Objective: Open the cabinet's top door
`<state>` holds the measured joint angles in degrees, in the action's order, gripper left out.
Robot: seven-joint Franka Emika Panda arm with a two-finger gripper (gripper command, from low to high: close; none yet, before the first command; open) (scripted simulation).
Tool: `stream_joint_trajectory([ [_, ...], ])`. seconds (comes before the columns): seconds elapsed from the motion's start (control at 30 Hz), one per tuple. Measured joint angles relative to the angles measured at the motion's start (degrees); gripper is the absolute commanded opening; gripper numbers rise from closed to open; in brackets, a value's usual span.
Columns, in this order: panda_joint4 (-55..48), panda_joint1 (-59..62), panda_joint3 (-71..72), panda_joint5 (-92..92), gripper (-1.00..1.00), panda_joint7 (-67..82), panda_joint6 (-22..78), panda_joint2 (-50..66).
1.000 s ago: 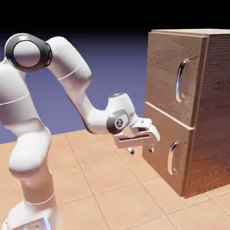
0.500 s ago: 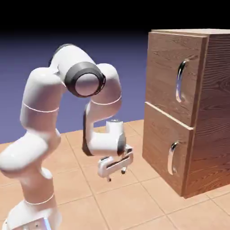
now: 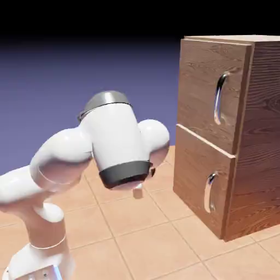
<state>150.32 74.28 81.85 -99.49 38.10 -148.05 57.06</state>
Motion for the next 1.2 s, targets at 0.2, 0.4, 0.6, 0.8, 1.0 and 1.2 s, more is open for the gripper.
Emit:
stream_joint_trajectory([
  [0.2,-1.48,10.41,11.37,-13.82,0.0,11.19,3.6,12.46],
  [0.4,-2.97,20.82,22.73,-27.63,0.0,22.37,7.21,24.92],
  [0.6,-4.41,30.94,33.77,-41.06,0.0,33.24,10.71,37.02],
  [0.8,-12.37,22.79,31.52,-44.6,-1.0,32.92,10.68,35.39],
  [1.0,-2.59,27.66,35.77,-46.15,-1.0,26.36,23.16,34.71],
  [1.2,6.48,30.45,42.29,-43.89,-1.0,20.1,38.11,32.56],
])
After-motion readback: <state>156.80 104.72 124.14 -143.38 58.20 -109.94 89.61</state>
